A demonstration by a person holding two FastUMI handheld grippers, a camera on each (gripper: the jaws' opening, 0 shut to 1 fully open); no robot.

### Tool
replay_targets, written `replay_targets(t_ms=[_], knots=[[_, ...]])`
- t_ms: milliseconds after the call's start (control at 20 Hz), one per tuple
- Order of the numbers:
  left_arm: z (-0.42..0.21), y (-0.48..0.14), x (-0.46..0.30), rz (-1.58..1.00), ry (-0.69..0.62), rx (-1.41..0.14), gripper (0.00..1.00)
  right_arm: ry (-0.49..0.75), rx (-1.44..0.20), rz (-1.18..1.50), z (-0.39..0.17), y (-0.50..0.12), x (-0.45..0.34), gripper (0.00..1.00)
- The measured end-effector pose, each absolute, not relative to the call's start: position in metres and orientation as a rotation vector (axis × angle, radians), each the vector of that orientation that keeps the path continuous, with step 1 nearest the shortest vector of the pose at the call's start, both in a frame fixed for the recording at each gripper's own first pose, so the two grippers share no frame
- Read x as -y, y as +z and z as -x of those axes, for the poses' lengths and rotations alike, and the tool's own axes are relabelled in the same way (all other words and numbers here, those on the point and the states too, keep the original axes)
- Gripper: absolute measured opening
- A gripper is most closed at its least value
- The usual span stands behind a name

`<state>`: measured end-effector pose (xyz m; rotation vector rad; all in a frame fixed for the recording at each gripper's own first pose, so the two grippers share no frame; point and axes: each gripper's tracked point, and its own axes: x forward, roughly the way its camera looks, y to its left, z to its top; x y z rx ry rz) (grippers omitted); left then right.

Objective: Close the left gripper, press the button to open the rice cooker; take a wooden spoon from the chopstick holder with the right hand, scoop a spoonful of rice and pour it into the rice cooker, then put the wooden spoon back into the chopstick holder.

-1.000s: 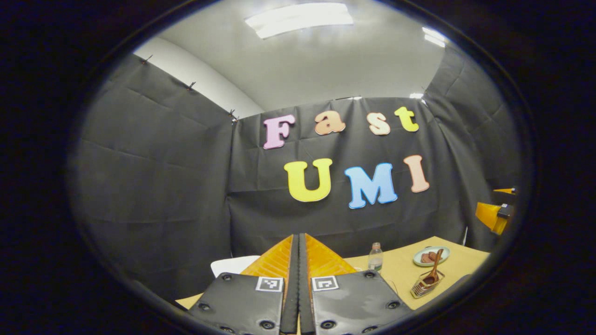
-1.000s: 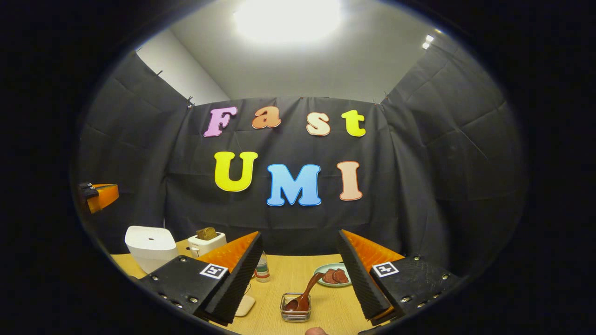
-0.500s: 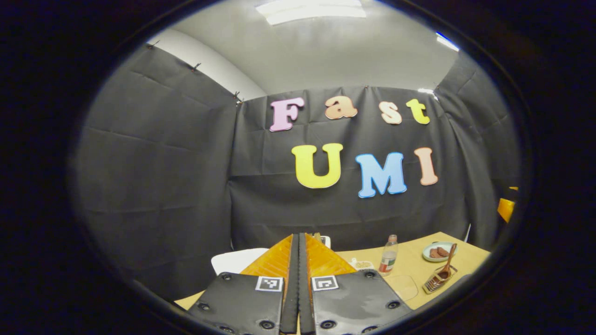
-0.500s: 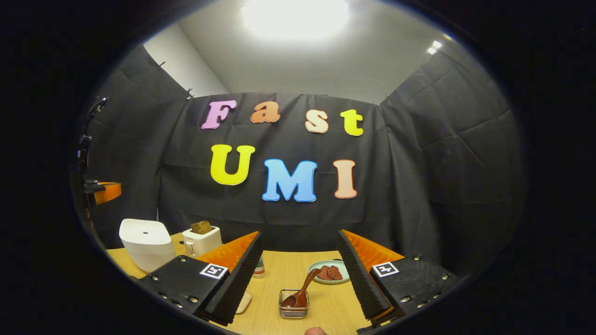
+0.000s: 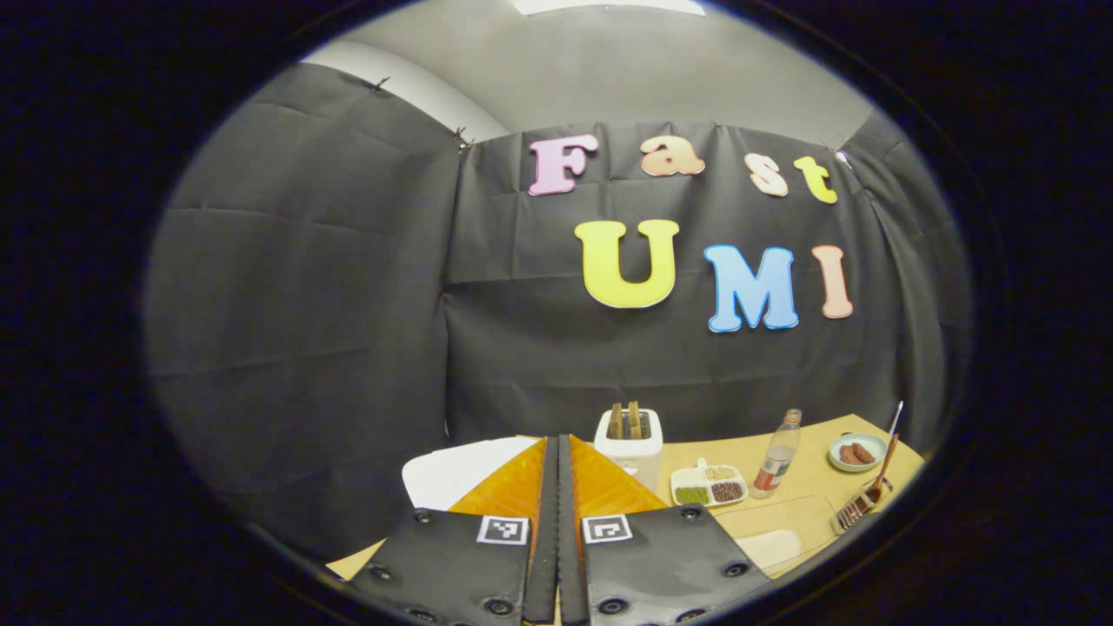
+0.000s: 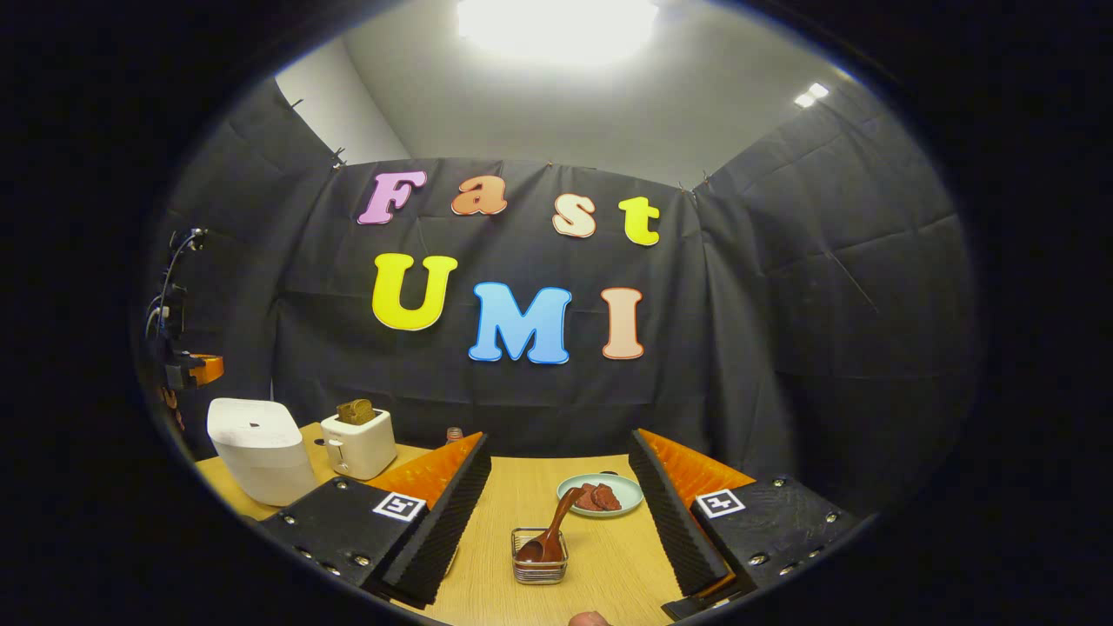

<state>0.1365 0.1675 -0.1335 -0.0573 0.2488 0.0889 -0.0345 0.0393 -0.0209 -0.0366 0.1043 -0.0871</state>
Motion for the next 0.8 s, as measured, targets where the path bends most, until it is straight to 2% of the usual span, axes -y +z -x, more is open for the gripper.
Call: replay_targets(t_ms=[300,800], knots=[[-0.169,-0.206,-0.185,0.095,0.080,-0.392,0.09,-0.142,-0.118,0.061,0.039,-0.022,-0.037,0.97],[-0.187,-0.259,-0.186,0.055,0.075,-0.455,0.09,-0.182,-0.124,0.118,0.043,-0.021,-0.037,0.97]])
